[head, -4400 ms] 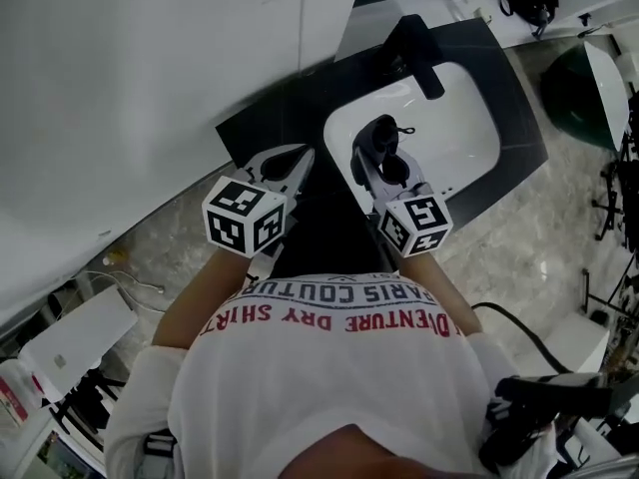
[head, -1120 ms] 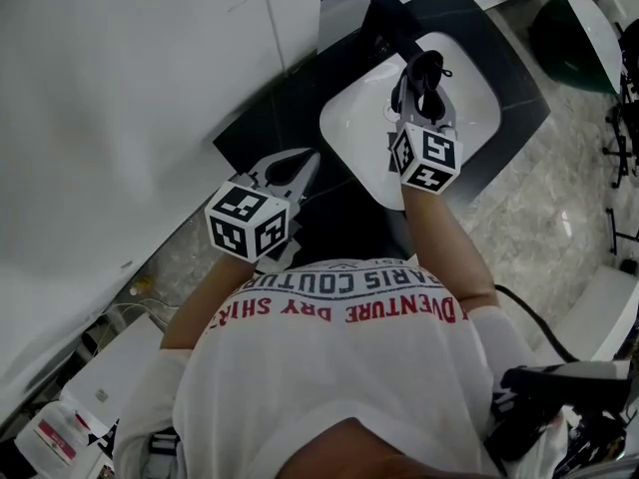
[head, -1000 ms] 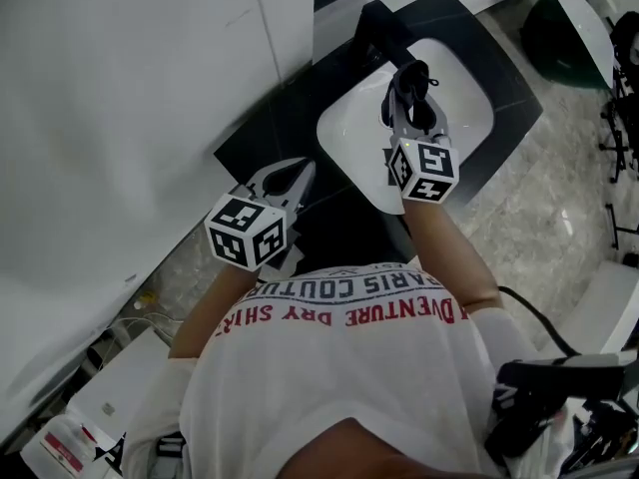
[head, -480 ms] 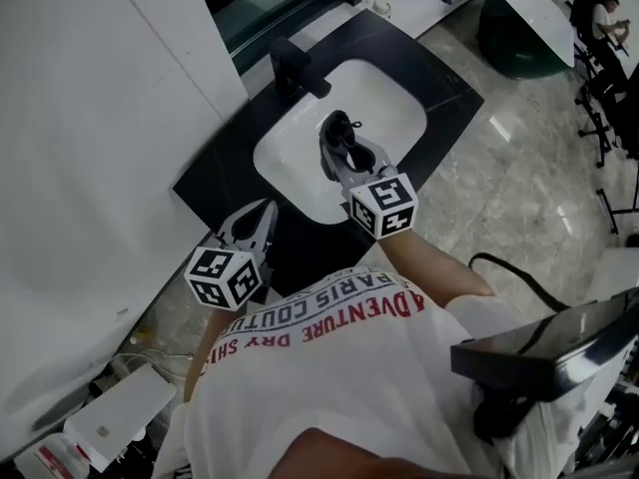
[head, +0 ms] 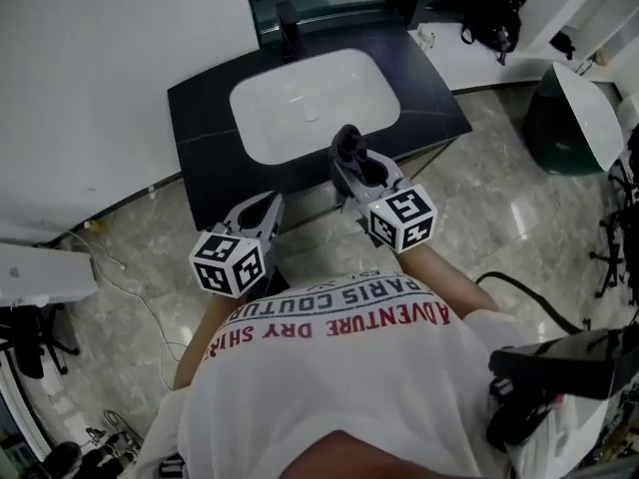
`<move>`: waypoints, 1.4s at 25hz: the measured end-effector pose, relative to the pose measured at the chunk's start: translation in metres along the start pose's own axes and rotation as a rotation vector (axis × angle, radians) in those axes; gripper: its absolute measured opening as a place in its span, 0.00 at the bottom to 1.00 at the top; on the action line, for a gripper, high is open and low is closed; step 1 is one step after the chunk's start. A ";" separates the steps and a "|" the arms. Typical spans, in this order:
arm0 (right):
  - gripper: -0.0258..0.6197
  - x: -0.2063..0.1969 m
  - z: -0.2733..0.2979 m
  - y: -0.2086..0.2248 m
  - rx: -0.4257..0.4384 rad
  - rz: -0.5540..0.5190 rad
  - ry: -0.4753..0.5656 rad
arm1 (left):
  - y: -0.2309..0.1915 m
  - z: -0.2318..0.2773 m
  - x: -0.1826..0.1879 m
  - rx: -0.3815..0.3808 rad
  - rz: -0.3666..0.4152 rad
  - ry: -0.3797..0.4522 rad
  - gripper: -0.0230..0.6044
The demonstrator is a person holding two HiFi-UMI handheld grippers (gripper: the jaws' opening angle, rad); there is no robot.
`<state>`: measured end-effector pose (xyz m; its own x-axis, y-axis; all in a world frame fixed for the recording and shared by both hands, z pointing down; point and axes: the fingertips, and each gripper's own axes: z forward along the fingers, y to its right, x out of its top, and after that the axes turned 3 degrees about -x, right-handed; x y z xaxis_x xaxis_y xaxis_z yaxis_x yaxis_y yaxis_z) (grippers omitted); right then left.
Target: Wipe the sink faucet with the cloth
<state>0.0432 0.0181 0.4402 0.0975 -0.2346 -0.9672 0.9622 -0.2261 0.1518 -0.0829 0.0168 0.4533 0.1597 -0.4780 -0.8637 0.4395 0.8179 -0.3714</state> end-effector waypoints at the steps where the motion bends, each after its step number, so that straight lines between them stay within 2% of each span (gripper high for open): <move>1: 0.17 -0.001 -0.020 -0.008 0.051 0.007 -0.016 | 0.021 -0.009 -0.006 0.018 0.001 0.000 0.04; 7: 0.17 0.011 -0.123 -0.076 0.263 -0.005 -0.044 | 0.114 -0.070 -0.008 0.070 0.037 0.049 0.04; 10: 0.17 0.003 -0.164 -0.112 0.375 -0.013 -0.052 | 0.148 -0.090 -0.028 0.079 0.036 0.069 0.04; 14: 0.17 -0.036 -0.239 -0.156 0.387 -0.054 -0.100 | 0.206 -0.124 -0.084 0.052 0.026 0.061 0.04; 19: 0.17 -0.087 -0.357 -0.222 0.415 -0.056 -0.155 | 0.295 -0.202 -0.162 0.055 0.020 0.109 0.04; 23: 0.17 -0.123 -0.441 -0.276 0.437 0.044 -0.209 | 0.350 -0.268 -0.225 0.056 -0.029 0.099 0.04; 26: 0.17 -0.123 -0.481 -0.310 0.430 0.016 -0.212 | 0.385 -0.309 -0.238 0.045 -0.024 0.114 0.04; 29: 0.17 -0.101 -0.512 -0.333 0.428 -0.042 -0.167 | 0.421 -0.338 -0.232 0.040 0.020 0.146 0.04; 35: 0.17 -0.067 -0.567 -0.344 0.461 -0.068 -0.123 | 0.485 -0.360 -0.222 0.026 0.107 0.142 0.04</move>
<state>-0.1504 0.6473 0.3374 -0.0195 -0.3088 -0.9509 0.7498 -0.6337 0.1905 -0.2232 0.6349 0.3418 0.0807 -0.3373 -0.9379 0.4500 0.8520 -0.2677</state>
